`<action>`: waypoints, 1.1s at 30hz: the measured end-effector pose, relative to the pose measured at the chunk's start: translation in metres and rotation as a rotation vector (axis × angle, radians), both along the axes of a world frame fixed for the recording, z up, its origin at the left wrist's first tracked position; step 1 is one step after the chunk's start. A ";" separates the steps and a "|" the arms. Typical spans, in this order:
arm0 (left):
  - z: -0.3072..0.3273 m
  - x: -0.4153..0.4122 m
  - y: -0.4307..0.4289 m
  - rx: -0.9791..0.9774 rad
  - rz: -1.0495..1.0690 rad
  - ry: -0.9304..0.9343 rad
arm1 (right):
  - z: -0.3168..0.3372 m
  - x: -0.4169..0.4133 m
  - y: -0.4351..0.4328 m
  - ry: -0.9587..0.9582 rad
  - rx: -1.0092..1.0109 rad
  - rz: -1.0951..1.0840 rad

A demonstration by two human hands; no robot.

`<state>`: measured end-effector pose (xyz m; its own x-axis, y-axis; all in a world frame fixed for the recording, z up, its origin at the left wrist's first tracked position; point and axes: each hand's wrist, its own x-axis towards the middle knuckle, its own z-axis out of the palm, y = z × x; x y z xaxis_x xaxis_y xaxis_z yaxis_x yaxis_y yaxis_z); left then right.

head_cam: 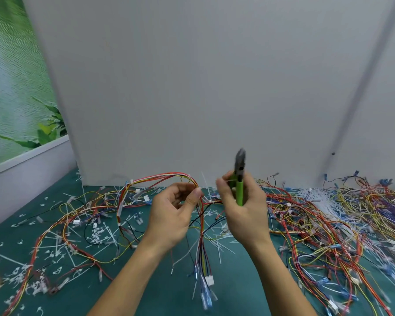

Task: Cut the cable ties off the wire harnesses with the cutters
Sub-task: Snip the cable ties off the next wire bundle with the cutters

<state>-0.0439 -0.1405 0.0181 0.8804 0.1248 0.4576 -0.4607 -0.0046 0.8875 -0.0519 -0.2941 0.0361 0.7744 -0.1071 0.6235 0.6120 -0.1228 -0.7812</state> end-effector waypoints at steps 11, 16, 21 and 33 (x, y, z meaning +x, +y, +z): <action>0.004 0.016 0.027 -0.058 0.177 -0.072 | 0.009 -0.005 -0.016 0.077 -0.575 -0.022; 0.006 0.012 0.029 -0.071 0.176 -0.091 | -0.005 -0.002 0.002 0.246 -0.644 -0.013; 0.007 0.010 0.024 -0.081 0.154 -0.124 | -0.004 -0.004 0.007 0.236 -0.560 -0.039; 0.005 0.007 0.019 -0.077 0.072 -0.127 | -0.008 -0.005 0.017 0.228 -0.481 -0.051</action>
